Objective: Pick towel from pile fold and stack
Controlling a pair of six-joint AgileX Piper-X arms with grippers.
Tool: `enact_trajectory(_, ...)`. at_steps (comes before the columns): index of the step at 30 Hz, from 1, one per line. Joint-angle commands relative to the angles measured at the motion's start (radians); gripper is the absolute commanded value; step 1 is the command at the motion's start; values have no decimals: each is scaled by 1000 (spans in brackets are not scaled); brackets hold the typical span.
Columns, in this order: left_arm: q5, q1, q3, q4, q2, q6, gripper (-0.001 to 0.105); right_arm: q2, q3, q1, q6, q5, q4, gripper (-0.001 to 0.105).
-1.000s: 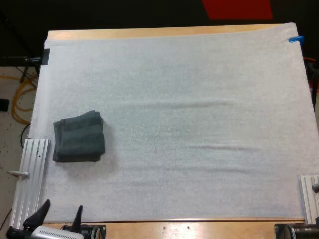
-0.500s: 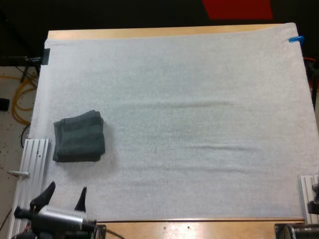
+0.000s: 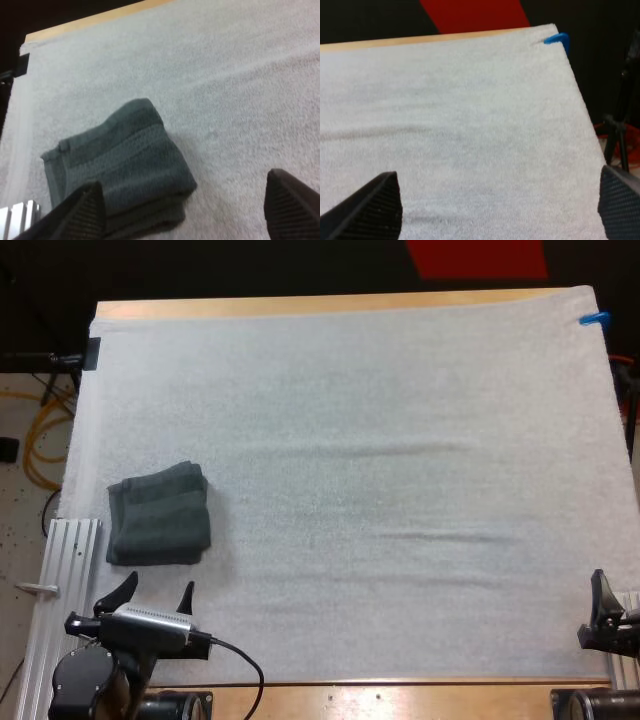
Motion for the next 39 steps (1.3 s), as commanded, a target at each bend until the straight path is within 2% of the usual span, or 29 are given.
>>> enact_trajectory(1, 2, 0, -4, -27, -139, -11, 64, -39, 8, 0, -12, -9, -5, 78)
enact_trajectory(9, 2, 0, -4, -26, -139, -11, 64, -39, 58, 0, -12, -9, -13, 78)
enact_trajectory(20, 2, 0, -4, -26, -139, -11, 64, -39, 59, 0, -8, -7, -13, 78)
enact_trajectory(25, 2, 0, -4, -26, -139, -11, 64, -39, 59, 0, 17, 37, -13, 78)
enact_trajectory(39, 2, -25, -4, -26, -139, -11, 64, -39, 59, 0, 17, 38, -13, 78)
